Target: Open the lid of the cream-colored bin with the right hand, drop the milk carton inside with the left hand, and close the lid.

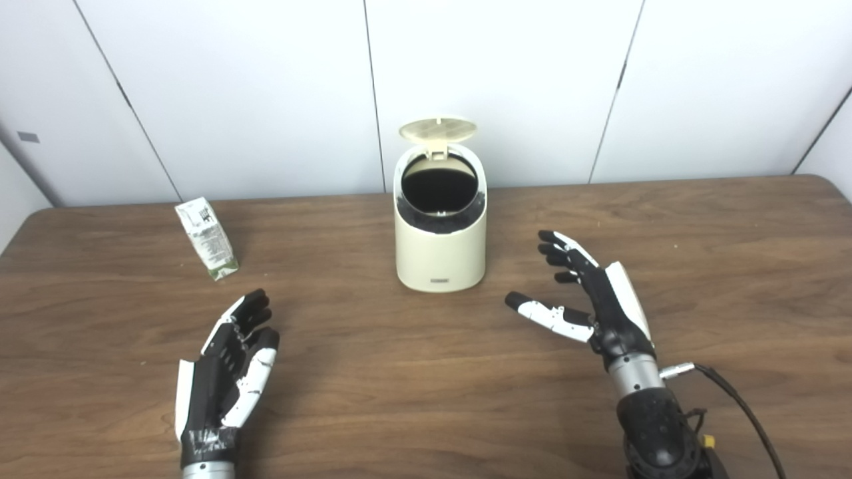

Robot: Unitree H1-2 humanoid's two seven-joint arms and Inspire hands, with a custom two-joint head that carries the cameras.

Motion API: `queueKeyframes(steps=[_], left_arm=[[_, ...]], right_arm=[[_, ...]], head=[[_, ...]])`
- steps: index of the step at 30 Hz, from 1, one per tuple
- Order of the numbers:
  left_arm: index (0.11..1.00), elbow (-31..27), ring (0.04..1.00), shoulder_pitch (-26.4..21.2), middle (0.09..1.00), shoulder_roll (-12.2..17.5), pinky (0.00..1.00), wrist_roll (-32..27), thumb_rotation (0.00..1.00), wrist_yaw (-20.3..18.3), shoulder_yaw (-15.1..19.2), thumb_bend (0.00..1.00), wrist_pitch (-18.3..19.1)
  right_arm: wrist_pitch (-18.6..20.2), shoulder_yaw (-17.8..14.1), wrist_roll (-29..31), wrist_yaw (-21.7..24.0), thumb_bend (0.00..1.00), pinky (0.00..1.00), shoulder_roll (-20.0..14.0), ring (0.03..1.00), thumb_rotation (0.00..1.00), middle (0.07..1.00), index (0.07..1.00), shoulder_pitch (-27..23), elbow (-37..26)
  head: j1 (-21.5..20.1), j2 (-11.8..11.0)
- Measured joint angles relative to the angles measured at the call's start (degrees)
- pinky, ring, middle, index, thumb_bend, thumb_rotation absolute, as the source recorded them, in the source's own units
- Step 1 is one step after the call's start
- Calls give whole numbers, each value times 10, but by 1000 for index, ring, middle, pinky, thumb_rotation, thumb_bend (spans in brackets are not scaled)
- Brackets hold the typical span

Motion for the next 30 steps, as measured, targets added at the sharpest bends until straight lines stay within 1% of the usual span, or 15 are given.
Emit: queueKeyframes(steps=[2,3,4,7,11,14,15,17,18,19,21,22,25,27,30], left_arm=[[864,0,836,0,843,1,787,-1,555,-1,0,549,1],[865,0,836,0,843,1,786,-1,551,-1,0,542,1],[865,0,835,0,843,2,786,-1,543,-1,0,539,1],[877,-1,856,0,861,3,802,-5,553,-1,2,530,11],[899,-1,879,-1,883,7,803,-23,516,-4,7,571,16],[901,-1,872,-2,879,10,799,-15,511,2,14,613,24],[899,-2,869,-2,876,12,818,-6,469,5,16,630,31],[884,-4,837,-3,854,16,833,14,326,16,24,731,40],[884,-6,837,-4,854,16,833,27,326,23,31,731,46],[880,-7,826,-4,840,17,849,39,285,30,36,782,54],[882,-11,820,-7,835,18,861,59,251,44,44,818,72],[885,-16,817,-9,838,19,837,65,226,47,48,842,80],[886,-38,815,-22,845,20,810,66,209,50,56,867,86],[879,-48,814,-35,847,21,774,66,200,54,60,868,91],[877,-57,805,-56,849,25,801,66,179,59,70,852,106]], right_arm=[[2,-3,0,0,521,724,1,820,579,854,850,9,-3],[2,-6,2,0,515,736,2,827,609,863,857,16,-6],[3,-10,4,0,517,779,4,853,685,883,875,23,-9],[2,-21,19,1,521,858,5,918,858,951,934,41,-10],[-9,-31,45,-2,547,843,5,924,875,971,968,47,1],[-25,-30,50,-5,556,910,4,958,920,985,977,47,7],[-26,-30,52,-4,547,925,4,968,940,991,980,47,7],[-27,-30,57,-3,534,944,3,975,984,990,979,47,7],[-28,-32,61,-2,534,944,2,975,984,990,979,47,7],[-28,-34,66,-2,529,943,1,972,994,985,975,47,7],[-31,-40,73,-2,527,949,-2,971,999,981,971,47,8],[-35,-44,80,-2,535,958,-3,974,1000,981,972,47,8],[-48,-52,100,-2,562,945,-4,965,994,981,972,48,10],[-49,-57,111,0,574,946,-5,967,991,985,974,48,10],[-52,-67,130,5,564,938,-9,960,958,979,972,49,11]], head=[[1,0],[3,2],[11,1],[16,1],[15,2],[19,3],[19,3],[30,1],[30,1],[40,-3],[54,-4],[54,-4],[86,-5],[138,-9],[175,-16]])
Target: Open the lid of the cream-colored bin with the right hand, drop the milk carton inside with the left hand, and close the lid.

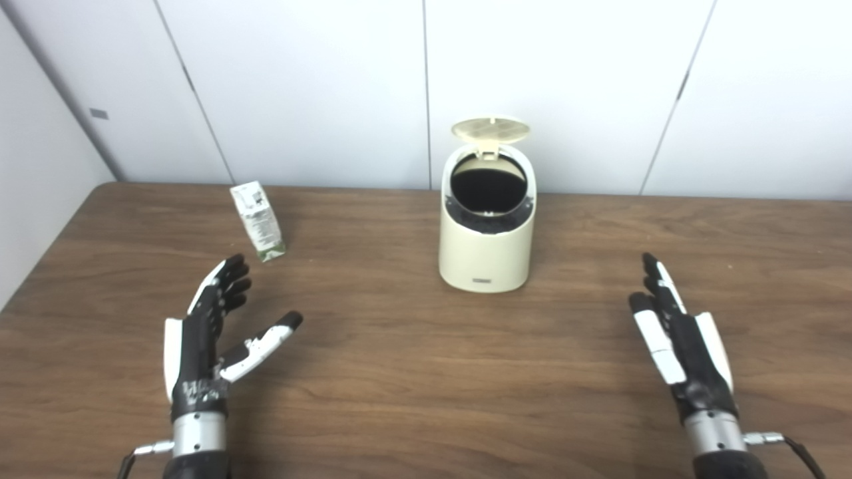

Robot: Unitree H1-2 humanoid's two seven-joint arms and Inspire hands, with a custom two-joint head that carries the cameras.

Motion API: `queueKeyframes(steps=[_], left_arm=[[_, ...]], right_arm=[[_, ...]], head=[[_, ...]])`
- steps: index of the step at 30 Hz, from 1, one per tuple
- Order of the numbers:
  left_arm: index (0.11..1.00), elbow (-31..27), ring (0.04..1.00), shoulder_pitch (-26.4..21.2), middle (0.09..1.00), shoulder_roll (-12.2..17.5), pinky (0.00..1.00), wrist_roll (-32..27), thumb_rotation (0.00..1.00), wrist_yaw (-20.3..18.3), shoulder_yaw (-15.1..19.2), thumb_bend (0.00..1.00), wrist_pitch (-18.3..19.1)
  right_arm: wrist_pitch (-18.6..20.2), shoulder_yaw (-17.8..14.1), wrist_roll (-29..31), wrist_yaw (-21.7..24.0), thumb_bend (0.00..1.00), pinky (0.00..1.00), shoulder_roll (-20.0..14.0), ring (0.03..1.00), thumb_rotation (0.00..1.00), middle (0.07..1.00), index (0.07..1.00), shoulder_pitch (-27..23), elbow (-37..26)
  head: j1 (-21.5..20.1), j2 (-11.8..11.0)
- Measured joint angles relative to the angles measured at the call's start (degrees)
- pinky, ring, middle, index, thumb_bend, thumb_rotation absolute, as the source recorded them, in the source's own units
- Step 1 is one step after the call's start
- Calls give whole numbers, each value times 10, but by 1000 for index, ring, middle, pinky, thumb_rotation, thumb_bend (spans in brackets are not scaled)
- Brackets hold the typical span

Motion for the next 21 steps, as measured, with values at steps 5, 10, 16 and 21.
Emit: queueKeyframes(steps=[5,10,16,21], left_arm=[[884,-20,813,-21,852,8,795,14,176,13,16,851,21],[874,-13,822,-37,860,21,767,14,163,22,27,875,25],[875,15,848,-80,873,48,771,26,152,26,30,910,42],[908,59,903,-120,910,81,872,60,169,22,10,931,63]], right_arm=[[-16,-11,29,4,578,924,-4,954,929,962,961,2,3],[26,-11,61,20,550,880,1,946,904,940,948,3,-46],[75,-8,72,27,533,826,7,921,918,924,941,2,-84],[97,-7,72,27,545,876,8,928,929,929,948,2,-93]], head=[[27,-9],[55,-17],[56,-21],[53,-25]])
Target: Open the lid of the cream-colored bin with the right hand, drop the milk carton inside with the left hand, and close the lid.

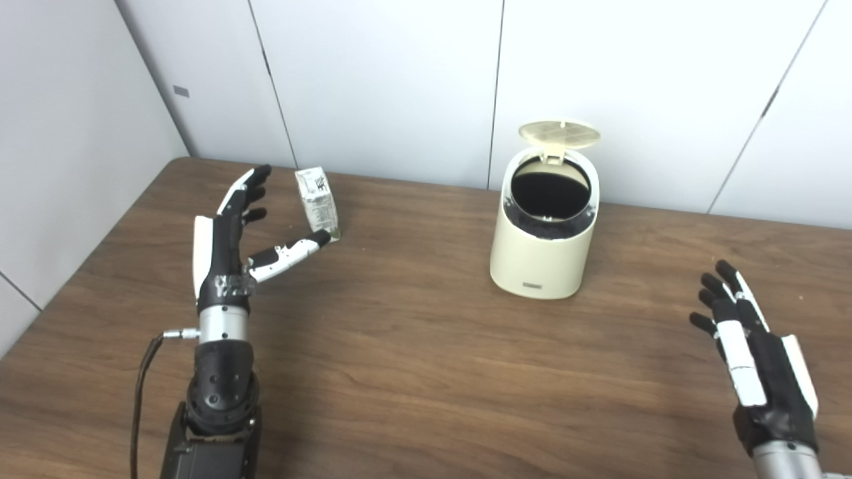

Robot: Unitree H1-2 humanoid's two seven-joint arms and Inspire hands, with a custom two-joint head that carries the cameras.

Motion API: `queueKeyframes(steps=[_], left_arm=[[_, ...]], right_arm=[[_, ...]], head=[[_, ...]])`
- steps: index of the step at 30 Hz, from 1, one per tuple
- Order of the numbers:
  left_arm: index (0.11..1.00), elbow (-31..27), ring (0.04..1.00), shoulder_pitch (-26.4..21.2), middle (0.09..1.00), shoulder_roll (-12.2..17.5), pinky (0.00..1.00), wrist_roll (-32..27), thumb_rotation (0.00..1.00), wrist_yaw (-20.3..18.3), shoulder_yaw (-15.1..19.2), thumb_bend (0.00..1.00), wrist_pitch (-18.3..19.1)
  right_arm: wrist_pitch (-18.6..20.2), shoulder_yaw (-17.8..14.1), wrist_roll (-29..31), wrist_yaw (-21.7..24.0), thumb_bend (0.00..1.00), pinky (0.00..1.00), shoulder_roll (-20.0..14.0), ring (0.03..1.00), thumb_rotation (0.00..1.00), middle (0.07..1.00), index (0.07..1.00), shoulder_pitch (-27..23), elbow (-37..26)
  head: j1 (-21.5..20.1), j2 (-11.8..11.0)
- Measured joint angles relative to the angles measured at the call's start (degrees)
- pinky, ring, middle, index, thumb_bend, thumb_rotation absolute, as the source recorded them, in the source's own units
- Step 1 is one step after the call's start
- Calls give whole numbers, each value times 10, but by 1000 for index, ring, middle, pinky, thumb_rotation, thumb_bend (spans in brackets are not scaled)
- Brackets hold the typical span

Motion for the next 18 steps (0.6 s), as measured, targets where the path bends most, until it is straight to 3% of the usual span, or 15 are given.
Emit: queueKeyframes(steps=[5,12,18], left_arm=[[938,79,931,-41,946,22,931,3,155,1,-11,960,-16],[978,192,938,-85,957,41,895,-1,170,-1,-36,994,-30],[969,264,946,-126,959,61,907,13,109,3,-57,977,-35]], right_arm=[[9,1,2,0,523,854,5,918,917,924,950,-1,-15],[29,6,-6,1,467,820,6,906,907,913,954,0,-28],[42,11,-13,1,412,826,9,911,917,912,960,0,-37]], head=[[-3,-2],[-8,-2],[-9,0]])
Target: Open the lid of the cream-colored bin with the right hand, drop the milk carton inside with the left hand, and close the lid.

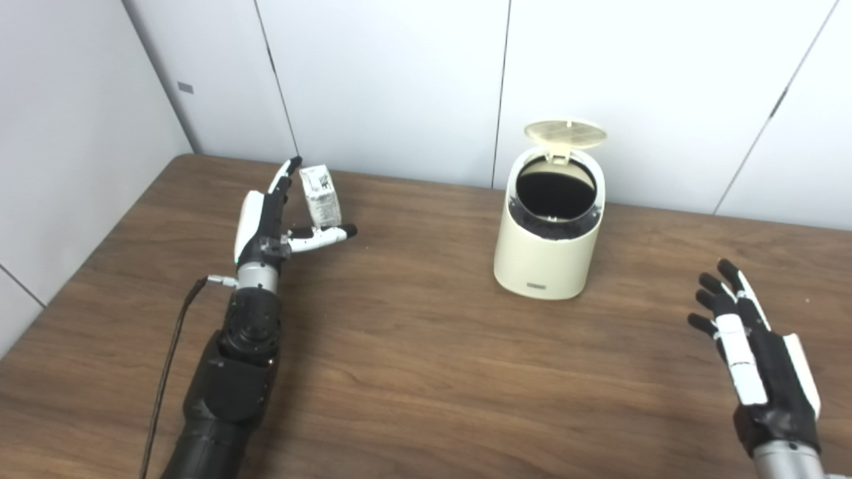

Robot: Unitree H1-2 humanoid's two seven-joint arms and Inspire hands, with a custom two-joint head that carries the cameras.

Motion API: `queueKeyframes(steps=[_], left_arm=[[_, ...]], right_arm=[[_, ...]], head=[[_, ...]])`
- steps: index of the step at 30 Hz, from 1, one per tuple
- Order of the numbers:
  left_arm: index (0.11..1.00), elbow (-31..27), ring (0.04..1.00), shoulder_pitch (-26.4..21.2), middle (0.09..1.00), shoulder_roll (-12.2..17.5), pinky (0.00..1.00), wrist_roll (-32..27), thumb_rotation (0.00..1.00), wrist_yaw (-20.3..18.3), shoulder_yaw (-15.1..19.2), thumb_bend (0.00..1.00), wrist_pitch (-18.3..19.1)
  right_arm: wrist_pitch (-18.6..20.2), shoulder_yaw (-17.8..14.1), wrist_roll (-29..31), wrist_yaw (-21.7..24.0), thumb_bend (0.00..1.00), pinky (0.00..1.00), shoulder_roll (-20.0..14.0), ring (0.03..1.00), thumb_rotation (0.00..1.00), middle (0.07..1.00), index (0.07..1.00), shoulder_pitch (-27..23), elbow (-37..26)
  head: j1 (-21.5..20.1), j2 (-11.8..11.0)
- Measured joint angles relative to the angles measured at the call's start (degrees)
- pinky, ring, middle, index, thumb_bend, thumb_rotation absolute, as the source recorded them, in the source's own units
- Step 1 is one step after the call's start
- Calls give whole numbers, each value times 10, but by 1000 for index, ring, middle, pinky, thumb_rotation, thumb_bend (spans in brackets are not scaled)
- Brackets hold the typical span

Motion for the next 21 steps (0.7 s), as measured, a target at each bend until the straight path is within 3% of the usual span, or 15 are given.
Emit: queueKeyframes(steps=[7,16,19,21], left_arm=[[960,61,908,-36,942,12,822,7,93,3,-16,975,-4],[941,106,879,-43,908,17,806,2,39,10,-17,917,-9],[893,106,780,-44,841,17,660,-1,7,17,-16,875,-11],[800,107,663,-46,734,17,600,-8,1,22,-11,843,-17]], right_arm=[[4,10,-14,0,394,813,-1,904,909,909,972,0,-13],[5,15,-33,0,381,804,-2,885,918,890,964,0,-13],[5,15,-33,0,377,819,-1,890,922,889,961,0,-12],[4,15,-33,0,377,834,-1,893,932,886,957,0,-12]], head=[[-4,2],[-2,1],[-4,1],[-4,2]])
